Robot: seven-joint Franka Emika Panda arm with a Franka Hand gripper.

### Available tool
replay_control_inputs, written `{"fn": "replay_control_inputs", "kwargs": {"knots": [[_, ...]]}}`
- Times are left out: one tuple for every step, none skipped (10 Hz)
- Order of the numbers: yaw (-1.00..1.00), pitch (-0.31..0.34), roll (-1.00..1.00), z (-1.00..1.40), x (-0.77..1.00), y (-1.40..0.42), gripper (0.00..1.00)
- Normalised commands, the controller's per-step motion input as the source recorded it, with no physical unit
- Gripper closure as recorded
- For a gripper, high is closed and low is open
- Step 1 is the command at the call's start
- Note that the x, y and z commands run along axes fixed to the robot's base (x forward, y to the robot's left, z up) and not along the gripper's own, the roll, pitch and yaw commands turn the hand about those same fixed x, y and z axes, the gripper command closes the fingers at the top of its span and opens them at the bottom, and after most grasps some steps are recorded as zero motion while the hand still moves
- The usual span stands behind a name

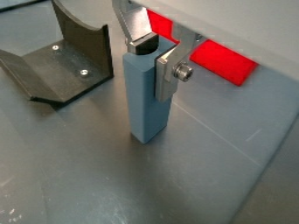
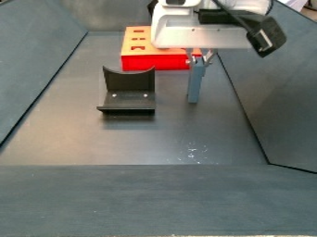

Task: Pick up the arch object. Move up. Rotate the arch object. Move to above the board. Insert the arch object.
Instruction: Rotate the arch object.

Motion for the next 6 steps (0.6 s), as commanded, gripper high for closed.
{"fn": "replay_control_inputs", "kwargs": {"knots": [[0.00, -0.016, 0.13, -0.27, 0.03, 0.01, 1.00], [0.00, -0.016, 0.13, -0.27, 0.03, 0.01, 1.00], [0.00, -0.004, 0.13, -0.28, 0.02, 0.00, 1.00], [0.00, -0.005, 0.13, 0.00, 0.00, 0.00, 0.00], [0.00, -0.006, 0.13, 1.00, 0.00, 0.00, 0.00], [0.00, 0.002, 0.13, 1.00, -0.01, 0.00, 0.00]]}}
